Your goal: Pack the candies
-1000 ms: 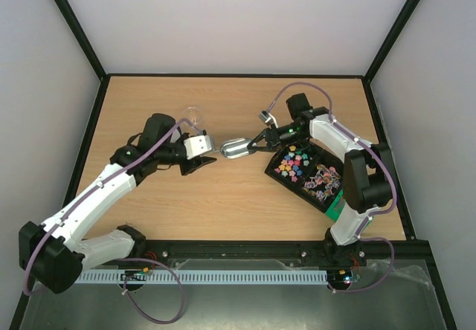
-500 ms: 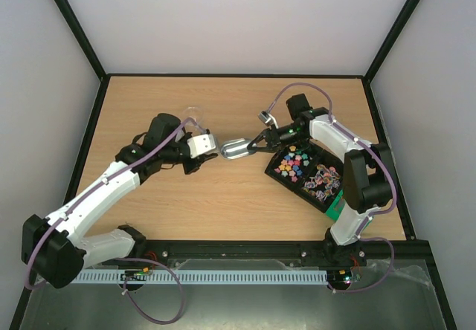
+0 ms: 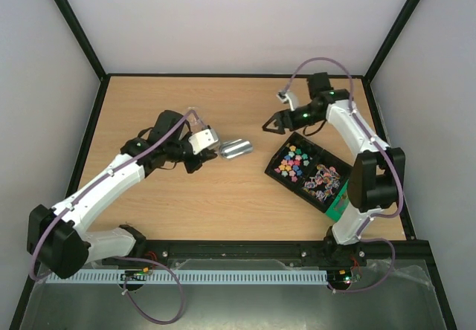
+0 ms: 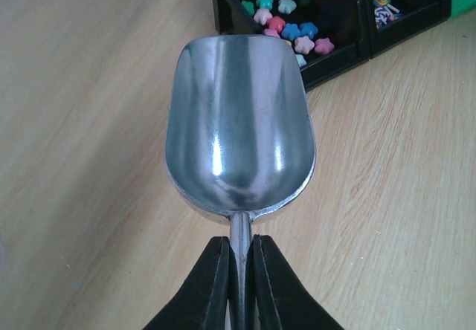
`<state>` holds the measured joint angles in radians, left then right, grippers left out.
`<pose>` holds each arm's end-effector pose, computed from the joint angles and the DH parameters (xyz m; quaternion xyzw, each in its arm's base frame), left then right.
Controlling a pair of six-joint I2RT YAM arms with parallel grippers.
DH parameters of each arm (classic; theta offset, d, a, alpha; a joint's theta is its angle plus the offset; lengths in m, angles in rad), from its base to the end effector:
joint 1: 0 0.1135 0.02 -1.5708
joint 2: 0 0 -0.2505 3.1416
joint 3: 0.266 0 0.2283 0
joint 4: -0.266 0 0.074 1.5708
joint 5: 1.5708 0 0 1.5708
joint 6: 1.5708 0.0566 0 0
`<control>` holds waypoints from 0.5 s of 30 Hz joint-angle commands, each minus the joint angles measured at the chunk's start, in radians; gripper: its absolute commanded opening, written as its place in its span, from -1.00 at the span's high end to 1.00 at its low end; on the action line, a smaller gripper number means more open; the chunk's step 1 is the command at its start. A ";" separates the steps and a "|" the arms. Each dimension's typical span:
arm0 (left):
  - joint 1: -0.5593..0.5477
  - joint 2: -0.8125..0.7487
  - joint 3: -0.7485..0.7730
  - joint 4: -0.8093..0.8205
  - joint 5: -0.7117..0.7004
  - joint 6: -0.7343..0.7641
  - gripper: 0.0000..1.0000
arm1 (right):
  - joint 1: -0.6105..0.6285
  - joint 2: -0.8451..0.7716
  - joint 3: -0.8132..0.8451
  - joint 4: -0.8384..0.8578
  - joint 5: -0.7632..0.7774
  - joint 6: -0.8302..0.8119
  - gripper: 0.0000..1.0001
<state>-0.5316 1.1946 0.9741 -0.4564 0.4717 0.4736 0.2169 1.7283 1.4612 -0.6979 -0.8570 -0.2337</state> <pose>0.2051 -0.1504 0.2789 0.5109 0.7197 -0.2228 0.4140 0.3334 0.1173 0.2694 -0.3148 0.8186 0.3943 0.2746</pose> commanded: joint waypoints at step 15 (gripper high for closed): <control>0.004 0.067 0.153 -0.081 -0.078 -0.234 0.95 | -0.491 0.036 -0.021 -0.323 0.671 -0.762 -0.60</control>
<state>-0.5316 1.2388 1.0580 -0.5346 0.4320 0.3073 -0.2375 1.7432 1.5082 -0.9363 -0.3141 -0.8440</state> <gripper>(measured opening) 0.074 0.814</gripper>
